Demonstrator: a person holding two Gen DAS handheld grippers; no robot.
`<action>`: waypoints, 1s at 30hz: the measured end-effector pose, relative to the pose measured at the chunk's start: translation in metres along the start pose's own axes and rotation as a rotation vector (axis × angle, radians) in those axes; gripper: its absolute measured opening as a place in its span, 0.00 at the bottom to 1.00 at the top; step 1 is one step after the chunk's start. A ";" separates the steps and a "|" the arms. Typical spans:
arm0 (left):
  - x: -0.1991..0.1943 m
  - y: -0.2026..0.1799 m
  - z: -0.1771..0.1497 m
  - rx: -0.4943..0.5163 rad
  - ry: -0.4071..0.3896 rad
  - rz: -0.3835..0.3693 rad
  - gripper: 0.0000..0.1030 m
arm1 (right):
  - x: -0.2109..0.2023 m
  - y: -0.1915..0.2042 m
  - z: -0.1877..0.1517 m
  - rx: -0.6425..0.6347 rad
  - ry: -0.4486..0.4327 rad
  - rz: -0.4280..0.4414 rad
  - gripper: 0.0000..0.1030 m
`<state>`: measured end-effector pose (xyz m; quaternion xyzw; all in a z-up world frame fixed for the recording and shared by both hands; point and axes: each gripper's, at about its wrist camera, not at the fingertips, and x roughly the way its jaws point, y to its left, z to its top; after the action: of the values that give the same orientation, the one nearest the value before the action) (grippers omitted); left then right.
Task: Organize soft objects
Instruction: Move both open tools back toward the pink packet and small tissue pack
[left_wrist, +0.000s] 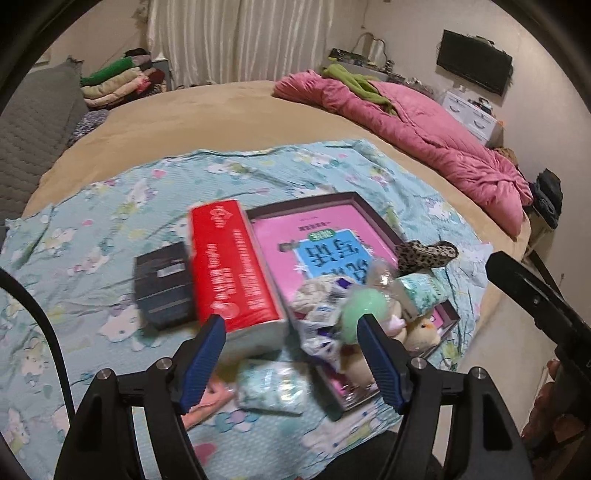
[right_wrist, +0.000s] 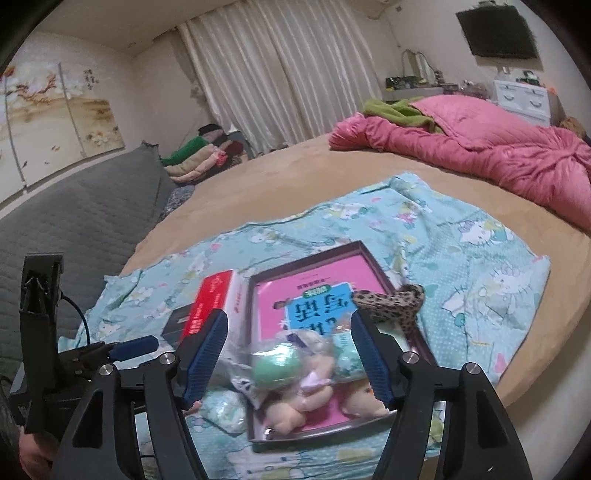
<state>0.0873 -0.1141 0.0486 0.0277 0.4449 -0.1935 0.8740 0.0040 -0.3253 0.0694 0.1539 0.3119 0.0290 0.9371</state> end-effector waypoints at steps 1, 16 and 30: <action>-0.004 0.005 0.000 -0.005 -0.004 0.007 0.72 | 0.000 0.006 0.000 -0.011 0.002 0.008 0.70; -0.030 0.110 -0.034 -0.130 0.021 0.112 0.72 | 0.031 0.106 -0.038 -0.279 0.166 0.159 0.70; 0.038 0.113 -0.077 -0.012 0.167 0.023 0.73 | 0.096 0.139 -0.108 -0.602 0.417 0.094 0.70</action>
<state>0.0894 -0.0045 -0.0413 0.0437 0.5168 -0.1776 0.8363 0.0227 -0.1500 -0.0248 -0.1238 0.4663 0.1932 0.8543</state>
